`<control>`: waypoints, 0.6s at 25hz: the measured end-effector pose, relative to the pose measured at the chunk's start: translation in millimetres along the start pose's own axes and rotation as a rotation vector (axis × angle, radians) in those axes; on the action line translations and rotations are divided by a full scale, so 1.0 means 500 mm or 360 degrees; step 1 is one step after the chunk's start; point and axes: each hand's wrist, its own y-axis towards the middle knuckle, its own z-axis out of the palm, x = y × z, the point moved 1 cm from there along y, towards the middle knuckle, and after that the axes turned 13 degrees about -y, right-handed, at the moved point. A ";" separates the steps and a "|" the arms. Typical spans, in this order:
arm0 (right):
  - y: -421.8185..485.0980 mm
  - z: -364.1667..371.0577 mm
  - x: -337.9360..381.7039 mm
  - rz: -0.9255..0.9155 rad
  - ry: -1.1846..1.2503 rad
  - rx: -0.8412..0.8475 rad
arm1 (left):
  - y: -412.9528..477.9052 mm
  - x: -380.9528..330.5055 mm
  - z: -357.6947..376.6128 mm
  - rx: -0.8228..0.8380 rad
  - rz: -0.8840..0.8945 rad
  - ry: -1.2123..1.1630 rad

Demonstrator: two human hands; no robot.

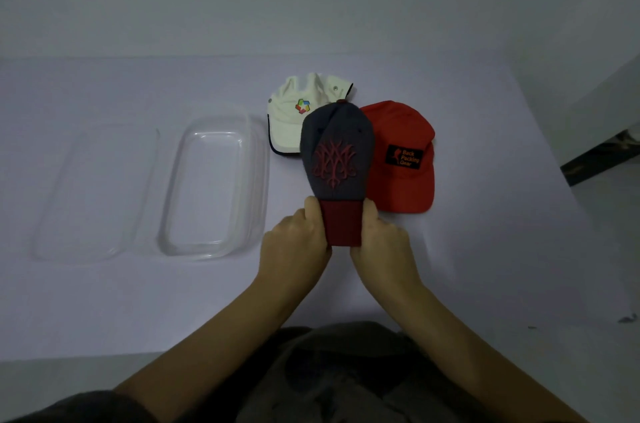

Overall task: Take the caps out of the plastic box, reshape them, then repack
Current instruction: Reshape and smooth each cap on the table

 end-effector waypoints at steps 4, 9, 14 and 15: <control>-0.004 0.002 -0.023 0.0015 -0.0035 -0.0151 | -0.003 0.009 -0.003 -0.0164 -0.0008 0.0074; 0.019 -0.012 -0.015 0.0234 0.0174 -0.0210 | 0.021 -0.003 0.007 -0.0258 0.0057 -0.0153; 0.058 0.013 -0.020 -0.0023 0.0071 -0.0498 | 0.062 0.008 0.031 -0.0353 0.0239 -0.0231; 0.062 0.019 -0.019 -0.0073 0.0142 -0.0524 | 0.063 0.014 0.042 -0.0330 0.0235 -0.0250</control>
